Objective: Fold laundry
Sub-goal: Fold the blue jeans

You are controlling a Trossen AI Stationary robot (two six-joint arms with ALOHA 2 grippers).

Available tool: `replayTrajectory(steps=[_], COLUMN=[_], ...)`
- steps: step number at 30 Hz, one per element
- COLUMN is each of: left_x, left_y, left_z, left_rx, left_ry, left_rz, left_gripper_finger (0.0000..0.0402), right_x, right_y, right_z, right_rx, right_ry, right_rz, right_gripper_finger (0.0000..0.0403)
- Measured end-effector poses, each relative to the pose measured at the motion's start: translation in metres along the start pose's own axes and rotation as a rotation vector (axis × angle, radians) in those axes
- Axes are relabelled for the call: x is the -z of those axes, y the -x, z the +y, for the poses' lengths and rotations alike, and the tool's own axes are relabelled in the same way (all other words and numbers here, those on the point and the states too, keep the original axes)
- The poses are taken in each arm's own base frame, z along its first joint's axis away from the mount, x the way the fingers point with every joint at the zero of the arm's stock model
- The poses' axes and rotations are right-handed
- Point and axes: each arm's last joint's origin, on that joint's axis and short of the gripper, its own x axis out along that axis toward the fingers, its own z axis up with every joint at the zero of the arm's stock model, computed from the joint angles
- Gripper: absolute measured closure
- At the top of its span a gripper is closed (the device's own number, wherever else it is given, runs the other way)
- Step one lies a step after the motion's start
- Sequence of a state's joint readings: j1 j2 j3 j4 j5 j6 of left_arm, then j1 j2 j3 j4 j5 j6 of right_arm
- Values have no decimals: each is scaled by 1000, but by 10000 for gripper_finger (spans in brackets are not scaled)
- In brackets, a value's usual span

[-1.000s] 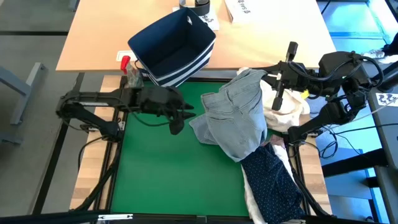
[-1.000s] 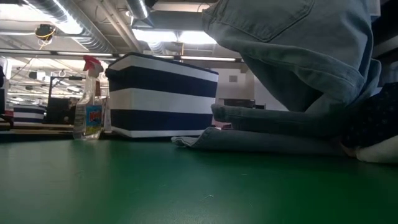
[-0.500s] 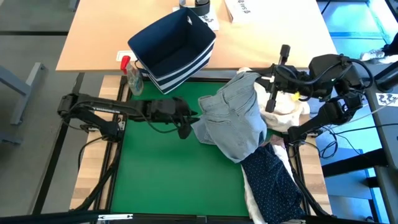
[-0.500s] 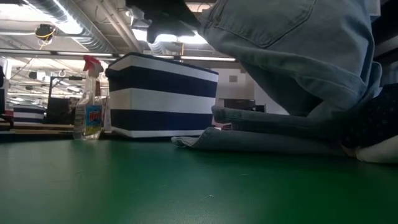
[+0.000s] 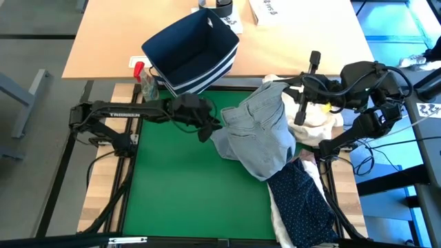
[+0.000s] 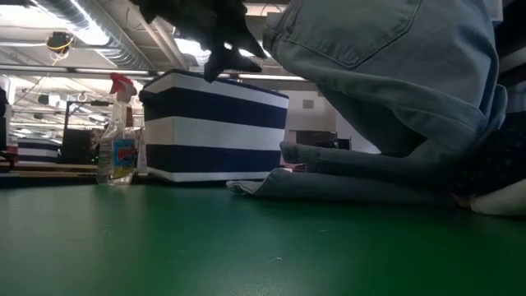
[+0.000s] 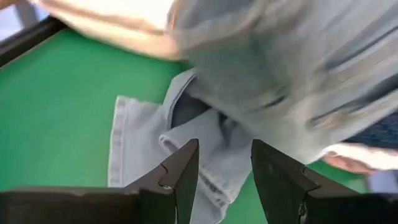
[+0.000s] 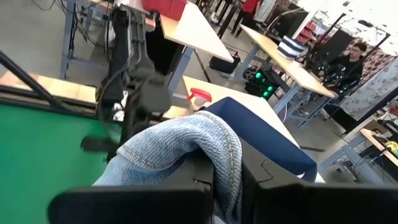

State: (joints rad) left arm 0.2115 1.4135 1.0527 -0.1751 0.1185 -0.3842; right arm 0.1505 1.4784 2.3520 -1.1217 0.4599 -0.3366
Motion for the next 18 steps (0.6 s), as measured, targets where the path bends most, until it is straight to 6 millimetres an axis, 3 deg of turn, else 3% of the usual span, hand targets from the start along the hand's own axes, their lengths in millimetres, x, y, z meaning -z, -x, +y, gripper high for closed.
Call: replayTrajectory(steps=[6,9,14,18], left_x=[-2,15,48,64], left_y=[18,19,18,16], left_z=[3,7,11,12], left_rx=[-1,38,250,235], left_ry=[-28,1,129,158], left_rz=[-70,-205,-554,-599], left_gripper_finger=[261,261,261,261], right_x=[4,4,4,4], right_y=[0,0,0,0], right_z=[1,1,1,1], right_rx=[-12,-12,-12,-12], right_ry=[-5,-4,-4,0], right_rz=[35,36,36,37], right_gripper_finger=[379,379,379,379])
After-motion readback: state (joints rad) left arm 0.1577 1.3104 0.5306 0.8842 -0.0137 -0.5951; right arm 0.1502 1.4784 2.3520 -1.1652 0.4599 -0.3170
